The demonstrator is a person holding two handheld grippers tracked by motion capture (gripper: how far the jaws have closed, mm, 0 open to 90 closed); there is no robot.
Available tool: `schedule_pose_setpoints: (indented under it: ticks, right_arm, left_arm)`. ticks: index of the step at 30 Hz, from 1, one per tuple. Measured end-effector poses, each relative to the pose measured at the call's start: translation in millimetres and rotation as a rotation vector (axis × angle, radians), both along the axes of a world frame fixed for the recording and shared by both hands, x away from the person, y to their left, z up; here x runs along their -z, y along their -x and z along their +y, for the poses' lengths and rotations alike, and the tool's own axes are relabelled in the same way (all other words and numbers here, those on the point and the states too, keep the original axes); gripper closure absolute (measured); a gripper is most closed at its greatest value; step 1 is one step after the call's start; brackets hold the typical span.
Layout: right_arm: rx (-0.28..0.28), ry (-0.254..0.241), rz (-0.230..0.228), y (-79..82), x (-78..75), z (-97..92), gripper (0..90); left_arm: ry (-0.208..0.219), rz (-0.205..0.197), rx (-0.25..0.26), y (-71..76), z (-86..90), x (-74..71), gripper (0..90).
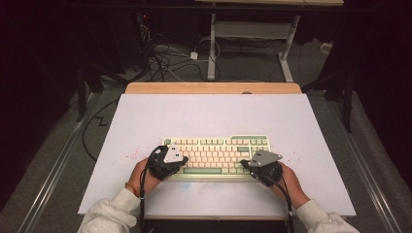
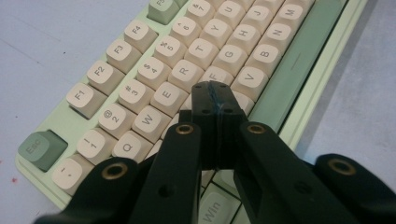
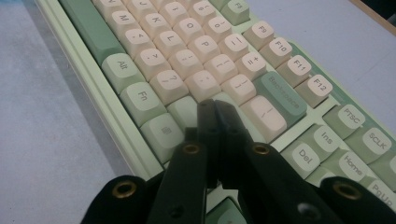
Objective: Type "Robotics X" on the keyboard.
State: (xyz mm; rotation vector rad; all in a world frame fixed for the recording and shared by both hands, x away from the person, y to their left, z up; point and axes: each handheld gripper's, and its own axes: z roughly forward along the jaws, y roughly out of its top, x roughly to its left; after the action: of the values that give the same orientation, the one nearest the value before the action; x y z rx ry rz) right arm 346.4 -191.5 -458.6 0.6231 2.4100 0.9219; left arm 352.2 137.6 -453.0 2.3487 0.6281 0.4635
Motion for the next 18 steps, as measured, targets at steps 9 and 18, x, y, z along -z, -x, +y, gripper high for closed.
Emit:
schedule_pose_setpoints:
  ticks: [9, 18]
  right_arm:
    - [0.002, 0.003, -0.004, 0.3, 0.0, 0.5, 90.0]
    - [0.002, 0.004, -0.005, 0.5, 0.1, 0.7, 90.0]
  left_arm:
    - [-0.001, 0.002, 0.007, 0.8, -1.0, 2.0, 87.6]
    - [-0.001, 0.002, 0.004, 0.7, -0.9, 2.1, 87.6]
